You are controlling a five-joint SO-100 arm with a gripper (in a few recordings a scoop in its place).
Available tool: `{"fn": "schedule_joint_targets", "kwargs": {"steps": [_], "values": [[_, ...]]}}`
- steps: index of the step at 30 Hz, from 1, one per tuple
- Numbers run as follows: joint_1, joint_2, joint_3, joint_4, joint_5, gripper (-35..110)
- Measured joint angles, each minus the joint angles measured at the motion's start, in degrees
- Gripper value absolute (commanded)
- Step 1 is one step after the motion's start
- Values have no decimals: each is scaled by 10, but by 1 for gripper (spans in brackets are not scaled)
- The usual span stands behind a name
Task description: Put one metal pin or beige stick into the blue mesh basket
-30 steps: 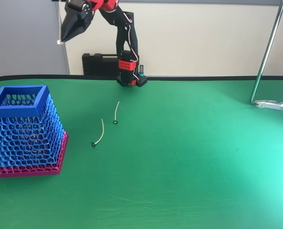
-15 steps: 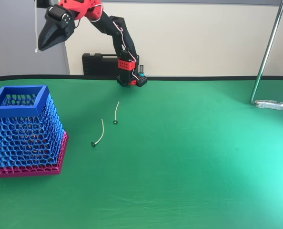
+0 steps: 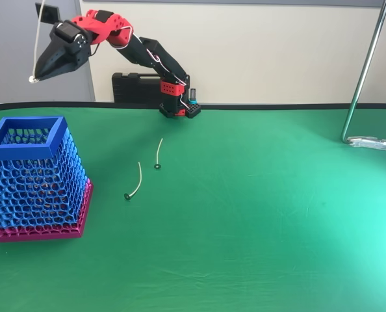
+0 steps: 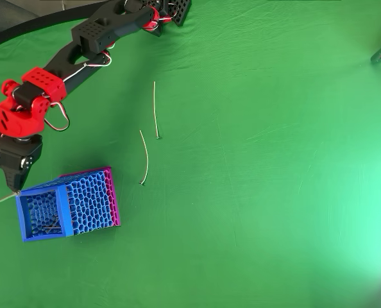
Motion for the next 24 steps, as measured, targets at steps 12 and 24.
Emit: {"fn": "schedule_joint_targets", "kwargs": {"steps": [12,24], "values": [[0,-111,-73,-69,-26,1],[0,-125,-71,-113,-6,20]]}}
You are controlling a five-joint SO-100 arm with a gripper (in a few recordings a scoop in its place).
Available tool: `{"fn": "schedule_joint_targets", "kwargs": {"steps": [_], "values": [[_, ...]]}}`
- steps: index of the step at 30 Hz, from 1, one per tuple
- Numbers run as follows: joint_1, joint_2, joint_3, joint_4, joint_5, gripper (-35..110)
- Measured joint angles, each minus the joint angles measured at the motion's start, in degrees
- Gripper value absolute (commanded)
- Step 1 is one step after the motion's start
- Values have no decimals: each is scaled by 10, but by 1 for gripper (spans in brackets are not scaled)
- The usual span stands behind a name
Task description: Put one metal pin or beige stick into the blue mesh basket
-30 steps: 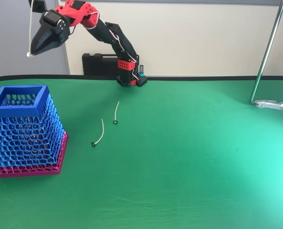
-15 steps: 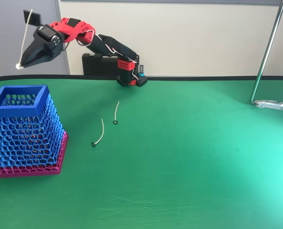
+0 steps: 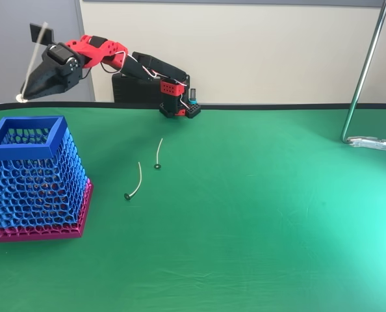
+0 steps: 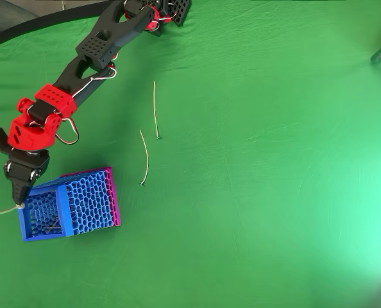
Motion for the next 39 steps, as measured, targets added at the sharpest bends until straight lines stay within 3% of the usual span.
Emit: {"fn": "schedule_joint_targets", "kwargs": {"steps": [19,39], "values": [[-1,28,75,-41,26,22],[-98,505,612,-29,106,5]]}}
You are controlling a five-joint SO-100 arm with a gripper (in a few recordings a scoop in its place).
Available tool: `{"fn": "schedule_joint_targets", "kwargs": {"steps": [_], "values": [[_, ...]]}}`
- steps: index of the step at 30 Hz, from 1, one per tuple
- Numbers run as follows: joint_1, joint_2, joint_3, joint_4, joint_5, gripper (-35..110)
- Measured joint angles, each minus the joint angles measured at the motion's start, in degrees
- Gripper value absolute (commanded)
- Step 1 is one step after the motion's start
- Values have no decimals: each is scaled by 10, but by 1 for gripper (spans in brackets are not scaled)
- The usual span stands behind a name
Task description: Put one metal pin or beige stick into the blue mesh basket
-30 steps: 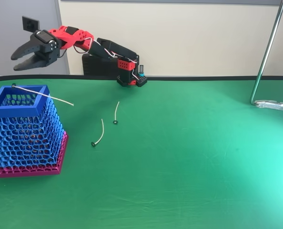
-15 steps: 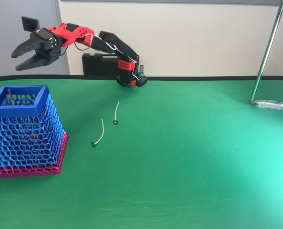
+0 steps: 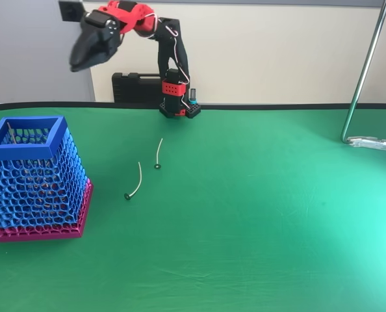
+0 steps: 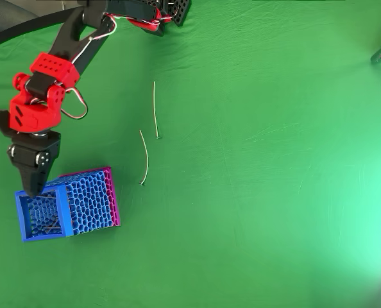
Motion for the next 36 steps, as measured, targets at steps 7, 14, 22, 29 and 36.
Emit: {"fn": "schedule_joint_targets", "kwargs": {"steps": [7,14,22,29,36], "values": [[-65,126,188,-19,8,0],[-101,239,341,-57,11,0],[-145,379,526,-99,1,0],[-191,540,698,-113,-4,0],[-218,671,852,-107,-1,0]]}}
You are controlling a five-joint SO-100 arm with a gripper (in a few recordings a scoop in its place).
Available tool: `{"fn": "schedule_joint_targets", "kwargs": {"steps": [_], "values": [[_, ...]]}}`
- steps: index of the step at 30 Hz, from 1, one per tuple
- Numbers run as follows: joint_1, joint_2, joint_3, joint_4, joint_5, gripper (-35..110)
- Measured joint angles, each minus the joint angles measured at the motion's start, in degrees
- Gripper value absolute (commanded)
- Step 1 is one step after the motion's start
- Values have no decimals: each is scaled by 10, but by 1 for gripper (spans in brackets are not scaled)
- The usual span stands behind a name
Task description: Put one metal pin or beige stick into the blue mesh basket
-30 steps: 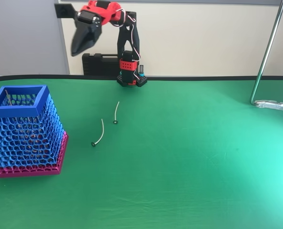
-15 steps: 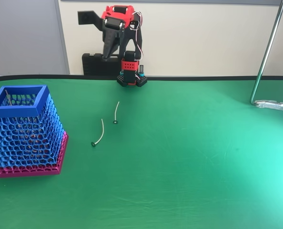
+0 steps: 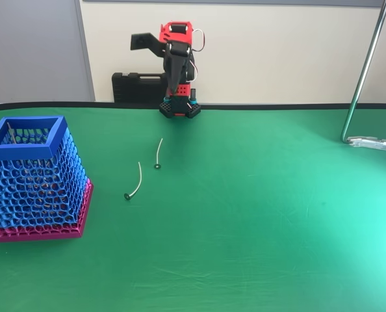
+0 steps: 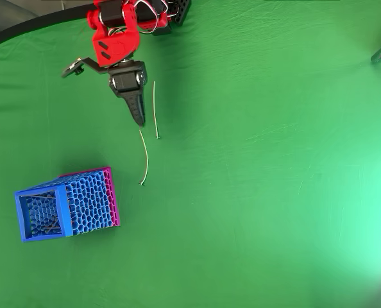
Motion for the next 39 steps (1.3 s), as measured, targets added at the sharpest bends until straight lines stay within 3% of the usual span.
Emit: {"fn": "schedule_joint_targets", "kwargs": {"steps": [25,39], "values": [[-10,357,384,-8,-5,0],[-11,408,403,69,16,1]]}}
